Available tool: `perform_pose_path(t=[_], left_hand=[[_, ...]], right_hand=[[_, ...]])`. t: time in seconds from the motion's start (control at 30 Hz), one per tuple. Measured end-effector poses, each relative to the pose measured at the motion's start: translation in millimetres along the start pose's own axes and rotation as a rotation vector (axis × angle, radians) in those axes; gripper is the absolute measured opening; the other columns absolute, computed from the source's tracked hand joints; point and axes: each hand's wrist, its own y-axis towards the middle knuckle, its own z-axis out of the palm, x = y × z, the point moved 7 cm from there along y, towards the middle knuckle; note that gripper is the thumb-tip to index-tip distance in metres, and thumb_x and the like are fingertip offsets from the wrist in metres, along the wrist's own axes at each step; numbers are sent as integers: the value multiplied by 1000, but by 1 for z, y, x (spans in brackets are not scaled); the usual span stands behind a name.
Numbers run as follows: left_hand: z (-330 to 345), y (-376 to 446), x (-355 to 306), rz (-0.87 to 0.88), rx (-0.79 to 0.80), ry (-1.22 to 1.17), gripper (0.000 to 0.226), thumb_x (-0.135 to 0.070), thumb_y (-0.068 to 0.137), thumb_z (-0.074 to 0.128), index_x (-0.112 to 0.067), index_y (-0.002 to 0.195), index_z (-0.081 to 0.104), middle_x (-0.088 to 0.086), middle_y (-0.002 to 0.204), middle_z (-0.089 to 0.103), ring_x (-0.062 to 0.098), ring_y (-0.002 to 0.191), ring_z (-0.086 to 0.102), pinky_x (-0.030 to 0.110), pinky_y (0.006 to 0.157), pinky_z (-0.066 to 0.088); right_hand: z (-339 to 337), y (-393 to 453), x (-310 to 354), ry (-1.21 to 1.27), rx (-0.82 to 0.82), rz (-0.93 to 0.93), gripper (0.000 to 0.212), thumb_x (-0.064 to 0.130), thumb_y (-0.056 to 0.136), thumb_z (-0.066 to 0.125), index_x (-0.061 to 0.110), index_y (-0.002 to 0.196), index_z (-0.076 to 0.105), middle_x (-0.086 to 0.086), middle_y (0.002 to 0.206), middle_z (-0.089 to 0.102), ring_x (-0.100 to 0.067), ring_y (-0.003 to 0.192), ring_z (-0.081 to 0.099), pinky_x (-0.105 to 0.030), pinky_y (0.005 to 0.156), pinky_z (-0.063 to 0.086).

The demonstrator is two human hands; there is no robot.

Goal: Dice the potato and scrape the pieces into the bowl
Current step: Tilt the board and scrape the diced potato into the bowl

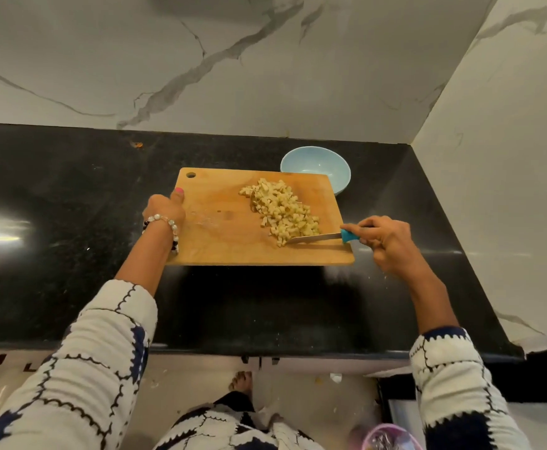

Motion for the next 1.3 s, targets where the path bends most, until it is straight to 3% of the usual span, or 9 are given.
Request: perform_pose_path(t=[0.13, 0.33, 0.63, 0.8, 0.9, 0.97, 1.07, 1.17, 1.3], left_hand=[[6, 24, -12, 13, 14, 15, 52, -50, 94, 40, -3, 114, 50, 18, 118, 54, 36, 105, 53, 42, 82, 41], [19, 51, -26, 22, 60, 24, 53, -54, 92, 40, -5, 110, 51, 15, 112, 56, 34, 99, 54, 44, 84, 43], [33, 65, -33, 35, 88, 47, 56, -54, 91, 43, -2, 107, 56, 16, 109, 58, 35, 97, 56, 47, 89, 47], [35, 68, -29, 6, 103, 46, 54, -54, 91, 43, -4, 107, 55, 15, 109, 58, 34, 96, 56, 47, 90, 47], [34, 68, -28, 1, 98, 36, 52, -53, 92, 43, -4, 106, 55, 15, 107, 58, 34, 96, 56, 46, 89, 47], [33, 68, -29, 4, 93, 34, 52, -53, 92, 43, -4, 105, 55, 15, 107, 58, 34, 96, 56, 46, 89, 46], [29, 69, -31, 27, 81, 26, 54, -53, 92, 43, -2, 104, 56, 17, 107, 59, 35, 97, 56, 47, 90, 46], [27, 68, -33, 27, 63, 11, 53, -53, 92, 43, -3, 104, 55, 17, 108, 59, 35, 97, 56, 47, 89, 46], [28, 65, -35, 18, 56, 1, 46, -50, 94, 43, -5, 100, 52, 15, 108, 57, 32, 93, 53, 42, 79, 41]], right_hand=[[9, 28, -13, -75, -53, 7, 52, -5, 83, 63, 30, 121, 62, -1, 103, 61, -21, 92, 52, -51, 82, 45], [8, 58, -18, -172, -130, 13, 52, -11, 78, 65, 22, 118, 66, -9, 100, 62, -32, 92, 55, -39, 81, 26], [16, 82, -36, -208, -88, 120, 50, -10, 82, 60, 22, 121, 65, -12, 103, 61, -32, 96, 53, -46, 85, 29], [17, 100, -44, -191, -23, 227, 50, -5, 90, 51, 26, 129, 57, -8, 113, 56, -27, 107, 45, -40, 93, 23], [6, 104, -39, -119, -54, 208, 53, -11, 87, 50, 24, 126, 59, -10, 110, 59, -28, 101, 49, -47, 95, 33], [-7, 99, -35, -76, -104, 185, 56, -14, 84, 50, 22, 125, 61, -9, 105, 61, -25, 93, 50, -53, 88, 42], [-24, 77, -30, -10, -90, 136, 52, -13, 85, 50, 21, 122, 63, -5, 102, 61, -18, 88, 49, -42, 84, 46], [-29, 51, -25, 104, 46, 132, 50, -12, 86, 52, 22, 120, 63, -1, 104, 59, -19, 94, 51, -31, 86, 48], [-16, 36, -34, 71, 115, 240, 48, -9, 87, 55, 24, 121, 63, -3, 107, 59, -20, 97, 50, -40, 93, 48]])
